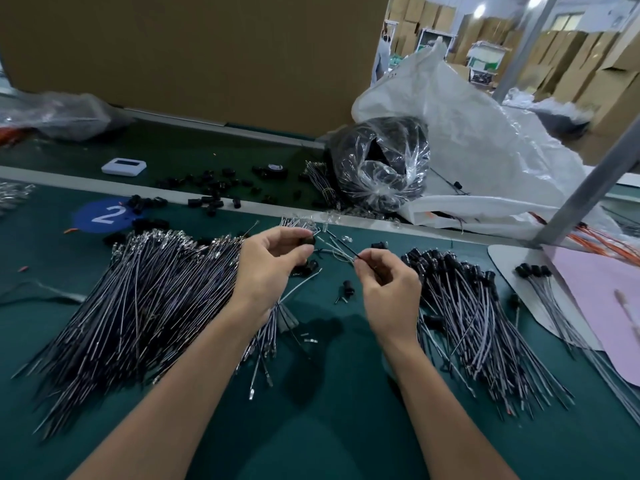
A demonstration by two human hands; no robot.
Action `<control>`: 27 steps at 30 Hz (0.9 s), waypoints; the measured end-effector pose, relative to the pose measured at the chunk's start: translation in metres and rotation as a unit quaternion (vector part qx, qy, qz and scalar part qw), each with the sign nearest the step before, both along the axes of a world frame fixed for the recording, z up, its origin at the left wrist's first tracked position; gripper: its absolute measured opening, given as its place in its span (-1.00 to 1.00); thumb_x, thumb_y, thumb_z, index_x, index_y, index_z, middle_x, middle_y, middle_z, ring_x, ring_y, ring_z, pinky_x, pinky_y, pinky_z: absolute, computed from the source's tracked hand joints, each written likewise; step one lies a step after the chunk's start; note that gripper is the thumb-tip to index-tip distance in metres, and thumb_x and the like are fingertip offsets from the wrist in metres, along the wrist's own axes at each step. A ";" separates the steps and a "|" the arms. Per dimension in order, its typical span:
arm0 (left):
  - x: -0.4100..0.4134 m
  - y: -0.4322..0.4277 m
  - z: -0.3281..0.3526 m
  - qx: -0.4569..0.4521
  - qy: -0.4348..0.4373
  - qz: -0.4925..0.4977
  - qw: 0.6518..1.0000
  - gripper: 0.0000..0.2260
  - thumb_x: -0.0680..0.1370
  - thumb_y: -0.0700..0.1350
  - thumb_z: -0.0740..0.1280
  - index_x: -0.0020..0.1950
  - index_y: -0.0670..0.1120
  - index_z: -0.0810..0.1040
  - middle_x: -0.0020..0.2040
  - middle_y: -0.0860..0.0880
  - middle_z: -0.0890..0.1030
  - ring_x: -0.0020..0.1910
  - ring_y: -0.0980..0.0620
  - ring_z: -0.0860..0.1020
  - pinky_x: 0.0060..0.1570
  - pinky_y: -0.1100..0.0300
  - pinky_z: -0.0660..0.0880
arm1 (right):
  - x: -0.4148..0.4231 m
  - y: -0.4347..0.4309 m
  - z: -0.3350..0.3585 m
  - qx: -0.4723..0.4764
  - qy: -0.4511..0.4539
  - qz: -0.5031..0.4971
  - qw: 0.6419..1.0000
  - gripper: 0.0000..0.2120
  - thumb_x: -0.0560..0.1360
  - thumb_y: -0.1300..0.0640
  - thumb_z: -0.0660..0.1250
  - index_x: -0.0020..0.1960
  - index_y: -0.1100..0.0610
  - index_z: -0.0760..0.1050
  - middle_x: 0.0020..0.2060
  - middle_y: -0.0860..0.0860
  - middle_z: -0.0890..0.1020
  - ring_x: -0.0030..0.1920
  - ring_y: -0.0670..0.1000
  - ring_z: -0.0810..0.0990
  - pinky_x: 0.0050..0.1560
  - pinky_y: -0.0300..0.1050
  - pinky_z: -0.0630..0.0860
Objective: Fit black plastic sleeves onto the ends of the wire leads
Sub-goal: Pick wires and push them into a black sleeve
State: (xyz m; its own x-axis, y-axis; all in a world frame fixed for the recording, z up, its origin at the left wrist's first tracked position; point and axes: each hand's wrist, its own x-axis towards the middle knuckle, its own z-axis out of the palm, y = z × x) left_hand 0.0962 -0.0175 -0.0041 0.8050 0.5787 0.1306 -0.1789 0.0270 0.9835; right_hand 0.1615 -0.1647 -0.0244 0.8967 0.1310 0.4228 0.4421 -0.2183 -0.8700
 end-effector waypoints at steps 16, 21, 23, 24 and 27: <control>0.002 0.000 -0.008 0.104 0.015 -0.052 0.993 -0.76 0.42 -0.38 0.48 -0.11 -0.03 0.70 -0.18 0.04 0.72 -0.14 0.15 0.68 -0.09 0.36 0.56 | -0.001 0.001 0.001 -0.055 -0.041 -0.004 0.998 -0.90 0.47 0.31 0.43 -0.14 0.13 0.61 -0.26 -0.03 0.64 -0.27 -0.12 0.58 -0.23 -0.44 0.44; 0.003 -0.004 -0.011 0.116 0.015 -0.098 0.988 -0.78 0.40 -0.34 0.51 -0.09 -0.03 0.69 -0.14 -0.01 0.73 -0.11 0.07 0.69 -0.06 0.31 0.58 | -0.004 0.004 -0.002 -0.061 -0.030 0.015 0.998 -0.92 0.47 0.30 0.43 -0.13 0.15 0.63 -0.28 -0.01 0.65 -0.29 -0.07 0.60 -0.23 -0.37 0.48; 0.004 -0.005 -0.012 0.090 0.005 -0.091 0.992 -0.80 0.40 -0.33 0.52 -0.05 -0.09 0.68 -0.13 -0.05 0.73 -0.11 0.04 0.69 -0.09 0.28 0.59 | -0.003 0.004 -0.003 -0.052 -0.014 0.016 0.998 -0.91 0.47 0.29 0.43 -0.14 0.13 0.63 -0.31 -0.03 0.65 -0.31 -0.09 0.59 -0.25 -0.34 0.50; 0.004 -0.005 -0.012 0.079 0.000 -0.084 0.993 -0.81 0.40 -0.33 0.51 -0.04 -0.12 0.67 -0.12 -0.07 0.73 -0.12 0.03 0.69 -0.09 0.26 0.60 | -0.002 0.004 -0.003 -0.045 -0.005 0.019 0.999 -0.90 0.47 0.29 0.44 -0.15 0.11 0.63 -0.33 -0.05 0.64 -0.34 -0.12 0.58 -0.27 -0.35 0.49; 0.004 -0.003 -0.012 0.051 -0.006 -0.090 0.995 -0.81 0.40 -0.35 0.50 -0.04 -0.13 0.68 -0.12 -0.11 0.72 -0.17 0.01 0.67 -0.04 0.22 0.62 | -0.001 0.004 -0.004 -0.036 0.012 0.023 0.999 -0.88 0.47 0.28 0.44 -0.17 0.08 0.63 -0.36 -0.09 0.63 -0.38 -0.20 0.54 -0.31 -0.40 0.46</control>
